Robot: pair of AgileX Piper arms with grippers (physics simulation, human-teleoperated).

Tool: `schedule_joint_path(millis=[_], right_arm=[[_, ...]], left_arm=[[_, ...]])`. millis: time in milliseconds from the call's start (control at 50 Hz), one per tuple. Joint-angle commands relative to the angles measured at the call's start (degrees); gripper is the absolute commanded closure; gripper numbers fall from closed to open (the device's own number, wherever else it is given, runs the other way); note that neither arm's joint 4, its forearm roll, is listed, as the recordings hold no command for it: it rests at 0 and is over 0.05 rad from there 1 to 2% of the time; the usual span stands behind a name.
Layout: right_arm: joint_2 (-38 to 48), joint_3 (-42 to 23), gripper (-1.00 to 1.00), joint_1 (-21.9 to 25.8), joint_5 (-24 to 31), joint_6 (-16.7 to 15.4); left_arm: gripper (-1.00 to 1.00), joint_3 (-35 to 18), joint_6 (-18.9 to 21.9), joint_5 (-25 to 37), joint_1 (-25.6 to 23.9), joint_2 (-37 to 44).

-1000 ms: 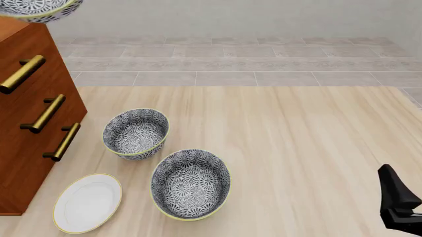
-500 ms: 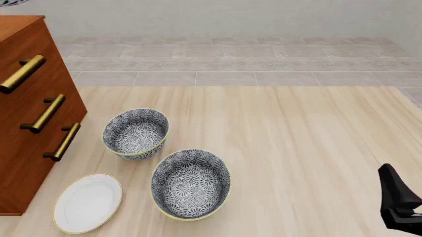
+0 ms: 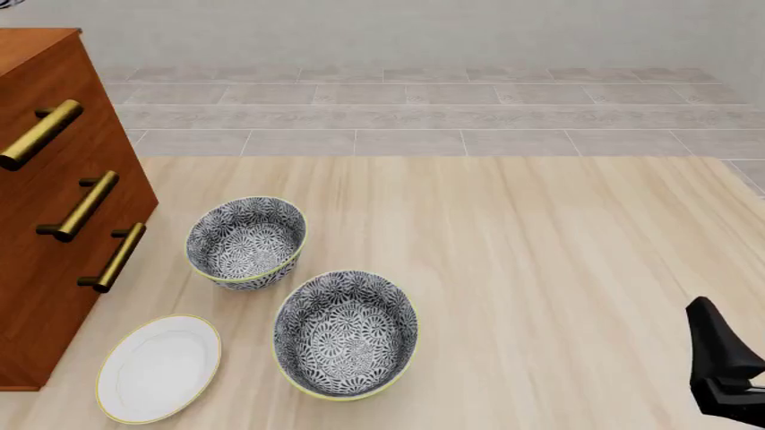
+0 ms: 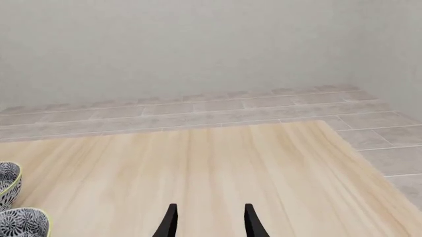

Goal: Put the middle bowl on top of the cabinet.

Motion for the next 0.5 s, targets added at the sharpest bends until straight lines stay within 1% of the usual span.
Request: schedule_joint_path(millis=[20, 100, 500], right_arm=[[-0.02, 0.01, -1.0, 0.03, 0.09, -0.04], [0.0, 0.0, -1.0, 0.19, -0.05, -0.14], [0.29, -0.01, -1.0, 0.48, -0.4, -0.69]], left_arm=[[1.0, -1.66, -1.43, 0.48, 2.69, 1.66], [1.0, -0.86, -2.84, 0.22, 3.7, 1.92], [1.0, 0.24, -5.47, -0.19, 6.58, 3.3]])
